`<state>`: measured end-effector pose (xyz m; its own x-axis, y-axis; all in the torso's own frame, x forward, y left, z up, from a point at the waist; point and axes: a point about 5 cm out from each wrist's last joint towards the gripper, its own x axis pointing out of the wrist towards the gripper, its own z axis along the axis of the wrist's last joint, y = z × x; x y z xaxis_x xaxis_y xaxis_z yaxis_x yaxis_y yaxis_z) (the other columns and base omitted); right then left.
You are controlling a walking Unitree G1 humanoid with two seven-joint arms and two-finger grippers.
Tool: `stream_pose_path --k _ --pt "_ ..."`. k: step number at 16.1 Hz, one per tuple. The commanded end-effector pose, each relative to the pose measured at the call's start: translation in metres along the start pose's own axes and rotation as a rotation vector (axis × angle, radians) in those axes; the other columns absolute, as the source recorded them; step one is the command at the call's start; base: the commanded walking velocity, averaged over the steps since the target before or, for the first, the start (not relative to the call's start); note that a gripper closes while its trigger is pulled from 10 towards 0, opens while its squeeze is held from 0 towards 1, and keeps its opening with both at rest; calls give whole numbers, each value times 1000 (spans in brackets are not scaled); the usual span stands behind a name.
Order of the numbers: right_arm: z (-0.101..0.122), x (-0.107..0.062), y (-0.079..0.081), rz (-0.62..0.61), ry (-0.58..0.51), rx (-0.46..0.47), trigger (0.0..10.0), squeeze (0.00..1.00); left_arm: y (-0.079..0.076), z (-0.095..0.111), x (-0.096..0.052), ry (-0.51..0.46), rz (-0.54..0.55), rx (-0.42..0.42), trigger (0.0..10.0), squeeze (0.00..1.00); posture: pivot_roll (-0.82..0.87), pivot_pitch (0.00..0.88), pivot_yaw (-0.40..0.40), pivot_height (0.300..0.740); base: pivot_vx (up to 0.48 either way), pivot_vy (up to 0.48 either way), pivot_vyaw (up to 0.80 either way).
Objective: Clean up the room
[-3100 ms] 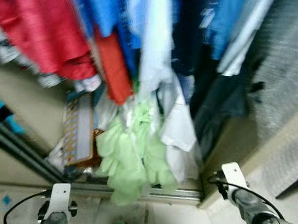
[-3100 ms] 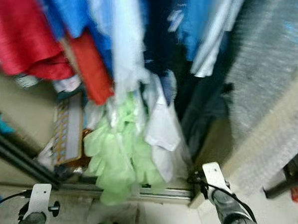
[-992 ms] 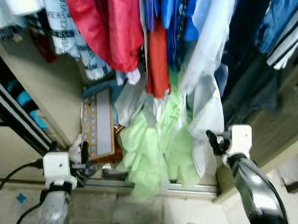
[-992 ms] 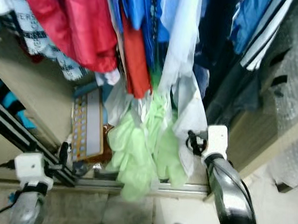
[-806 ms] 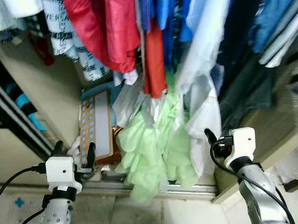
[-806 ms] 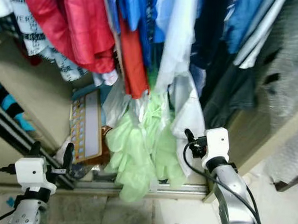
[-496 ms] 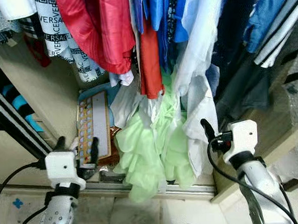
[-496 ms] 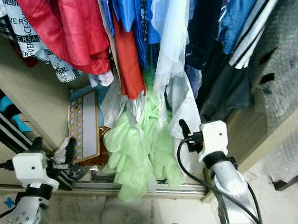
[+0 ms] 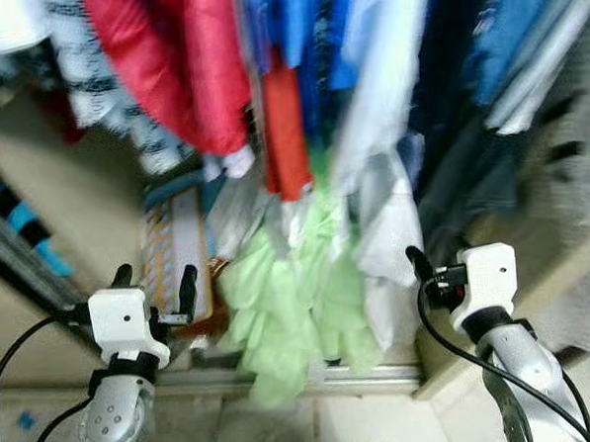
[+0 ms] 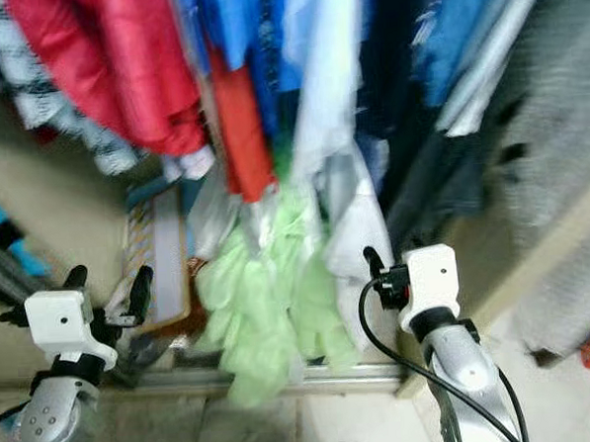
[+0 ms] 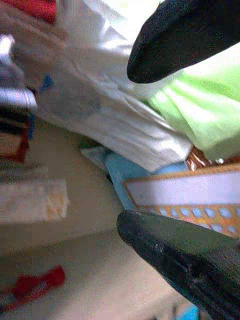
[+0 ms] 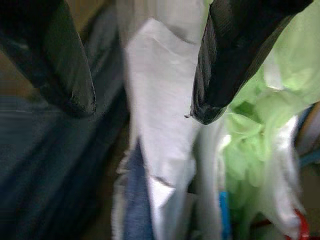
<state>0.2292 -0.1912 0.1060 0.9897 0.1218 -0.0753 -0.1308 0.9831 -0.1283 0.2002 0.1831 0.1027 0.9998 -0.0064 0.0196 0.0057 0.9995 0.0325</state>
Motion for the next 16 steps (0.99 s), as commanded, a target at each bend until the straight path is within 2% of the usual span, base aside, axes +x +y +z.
stream_pose_path --k 1,5,10,16 --pt "8 1 0 4 -28 -10 10000 0 0 4 1 -9 -9 -1 10000 0 -79 0 6 740 337 0 0" --pt "8 3 2 16 -21 -8 10000 0 -1 2 0 2 -9 -7 10000 0 -74 0 3 740 346 0 0" --pt "7 4 6 37 -17 -13 10000 0 0 1 2 11 -11 2 10000 0 -72 0 6 740 152 0 0" --pt "8 7 8 42 -22 0 10000 0 0 0 4 19 6 12 10000 0 -71 0 9 740 0 0 0"
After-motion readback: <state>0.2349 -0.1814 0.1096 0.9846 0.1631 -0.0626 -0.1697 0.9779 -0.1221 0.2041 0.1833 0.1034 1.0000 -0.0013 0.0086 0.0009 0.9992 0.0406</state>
